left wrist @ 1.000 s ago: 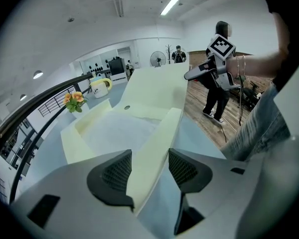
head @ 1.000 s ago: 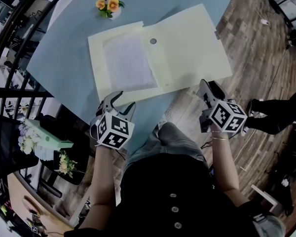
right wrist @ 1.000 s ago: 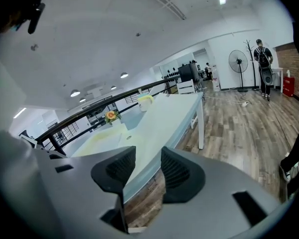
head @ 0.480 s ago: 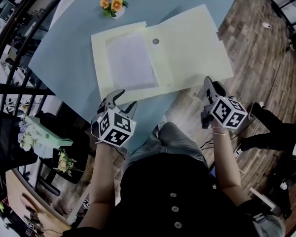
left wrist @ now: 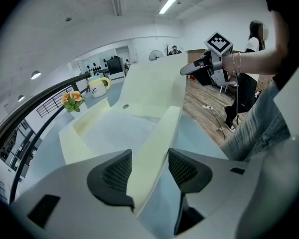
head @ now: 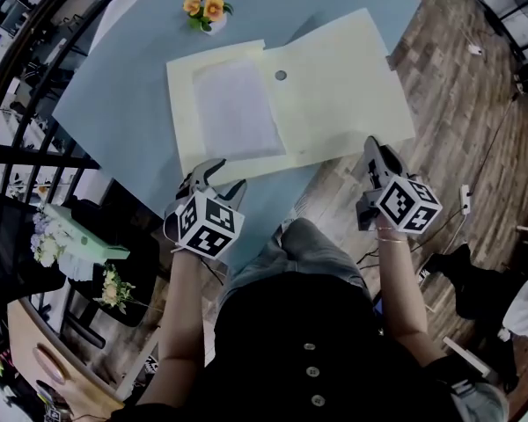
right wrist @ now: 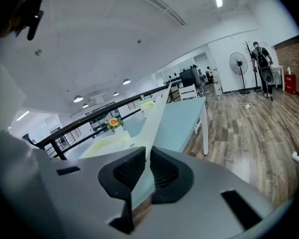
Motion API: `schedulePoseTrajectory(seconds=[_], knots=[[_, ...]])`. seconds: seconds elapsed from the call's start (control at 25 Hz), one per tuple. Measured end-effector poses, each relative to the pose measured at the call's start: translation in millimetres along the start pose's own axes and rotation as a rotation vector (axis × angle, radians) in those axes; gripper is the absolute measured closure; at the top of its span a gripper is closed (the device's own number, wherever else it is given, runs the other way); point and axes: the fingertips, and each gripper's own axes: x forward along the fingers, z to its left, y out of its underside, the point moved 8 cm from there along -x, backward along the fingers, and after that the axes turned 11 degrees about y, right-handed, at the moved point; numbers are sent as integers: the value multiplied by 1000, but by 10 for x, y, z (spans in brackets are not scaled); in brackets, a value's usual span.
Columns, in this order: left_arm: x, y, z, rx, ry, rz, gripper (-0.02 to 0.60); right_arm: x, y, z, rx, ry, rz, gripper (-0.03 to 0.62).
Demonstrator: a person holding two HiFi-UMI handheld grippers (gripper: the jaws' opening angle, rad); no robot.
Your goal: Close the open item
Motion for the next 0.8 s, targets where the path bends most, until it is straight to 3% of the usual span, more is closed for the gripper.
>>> schedulePoseTrajectory(seconds=[0.8], knots=[[4,30,-11,59,-2,-15,350,-184,-86,508,-70,-69,-88,588]])
